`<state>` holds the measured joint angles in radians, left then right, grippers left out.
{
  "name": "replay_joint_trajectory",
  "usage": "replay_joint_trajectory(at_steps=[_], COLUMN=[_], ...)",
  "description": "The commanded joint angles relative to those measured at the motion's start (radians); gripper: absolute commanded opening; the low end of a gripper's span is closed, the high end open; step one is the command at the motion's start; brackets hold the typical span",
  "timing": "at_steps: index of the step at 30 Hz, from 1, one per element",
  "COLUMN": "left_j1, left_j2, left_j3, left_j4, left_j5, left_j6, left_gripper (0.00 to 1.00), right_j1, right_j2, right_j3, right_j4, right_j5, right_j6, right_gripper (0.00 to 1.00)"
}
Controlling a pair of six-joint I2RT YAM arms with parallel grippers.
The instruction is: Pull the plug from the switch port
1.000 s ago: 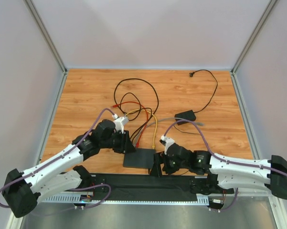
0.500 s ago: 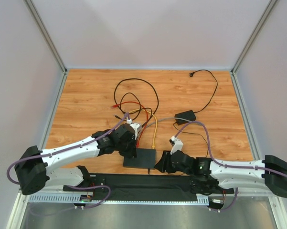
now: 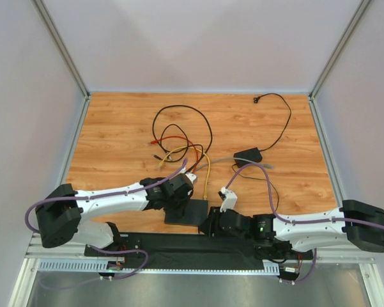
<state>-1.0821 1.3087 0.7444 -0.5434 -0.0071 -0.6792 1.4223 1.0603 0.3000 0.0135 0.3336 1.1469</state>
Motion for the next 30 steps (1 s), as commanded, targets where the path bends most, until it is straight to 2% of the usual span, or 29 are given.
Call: replay_joint_trajectory(at_steps=[1,5,14,21,30], left_j1=[-0.006,-0.007,-0.007,-0.009,-0.007], left_j2=[0.069,0.126,0.179,0.23,0.268], left_j3=[0.068,0.093,0.061,0.02,-0.033], left_j4=[0.034,0.042,0.102,0.213,0.272], left_j5=[-0.008,-0.025,0.001,0.107,0.116], left_j6=[-0.002,-0.006,-0.057,-0.105,-0.174], left_gripper=[0.01,0.0,0.0,0.0,0.0], right_j1=[0.01,0.015,0.024,0.023,0.023], right_j2=[0.007,0.069,0.079,0.144,0.199], right_j3=[0.011,0.045,0.031,0.048,0.045], right_j4=[0.083,0.098,0.078,0.094,0.092], right_j5=[0.073,0.035,0.085,0.093,0.127], right_j6=[0.025,0.007,0.069,0.086,0.131], right_gripper=[0.41,0.35,0.34,0.33,0.23])
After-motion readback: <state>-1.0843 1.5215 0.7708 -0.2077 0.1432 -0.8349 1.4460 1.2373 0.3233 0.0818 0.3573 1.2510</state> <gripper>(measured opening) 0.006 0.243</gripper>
